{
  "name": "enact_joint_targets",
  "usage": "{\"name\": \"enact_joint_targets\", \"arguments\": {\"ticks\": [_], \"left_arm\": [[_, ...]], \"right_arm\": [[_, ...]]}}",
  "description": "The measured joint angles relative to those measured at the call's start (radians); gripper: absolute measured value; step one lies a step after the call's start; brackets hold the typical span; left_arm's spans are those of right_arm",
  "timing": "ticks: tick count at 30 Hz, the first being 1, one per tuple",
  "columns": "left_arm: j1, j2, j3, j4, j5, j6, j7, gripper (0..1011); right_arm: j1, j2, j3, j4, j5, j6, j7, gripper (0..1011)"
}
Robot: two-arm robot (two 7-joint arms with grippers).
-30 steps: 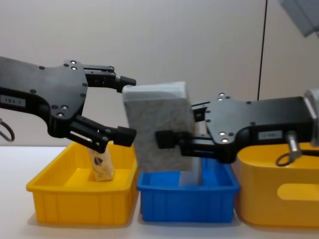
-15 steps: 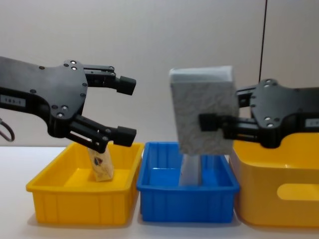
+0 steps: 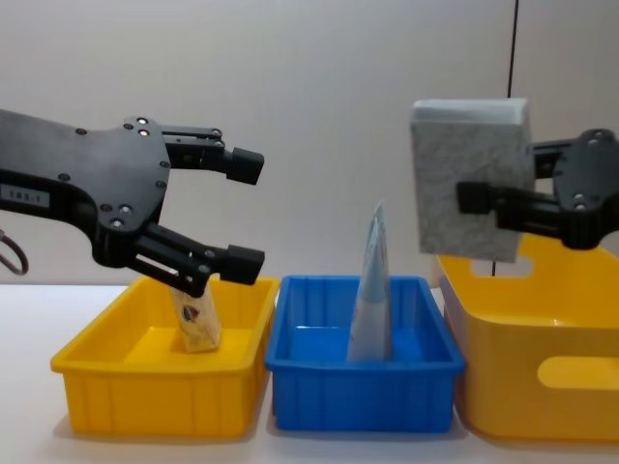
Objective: Bimanual collaborative sorting of washing and personal care products
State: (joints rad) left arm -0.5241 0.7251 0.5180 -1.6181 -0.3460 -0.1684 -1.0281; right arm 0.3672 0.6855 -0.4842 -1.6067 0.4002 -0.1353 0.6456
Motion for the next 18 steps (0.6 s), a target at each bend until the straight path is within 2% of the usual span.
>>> {"name": "enact_joint_targets", "arguments": {"ticks": [8, 18], "left_arm": [[0.0, 0.0, 0.0, 0.0, 0.0, 0.0, 0.0, 1001], [0.0, 0.0, 0.0, 0.0, 0.0, 0.0, 0.0, 1002]], "right_arm": [[-0.029, -0.003, 0.04, -0.003, -0.018, 0.021, -0.094, 342], [-0.055, -0.034, 0.086, 0.014, -0.05, 0.056, -0.226, 342]]}}
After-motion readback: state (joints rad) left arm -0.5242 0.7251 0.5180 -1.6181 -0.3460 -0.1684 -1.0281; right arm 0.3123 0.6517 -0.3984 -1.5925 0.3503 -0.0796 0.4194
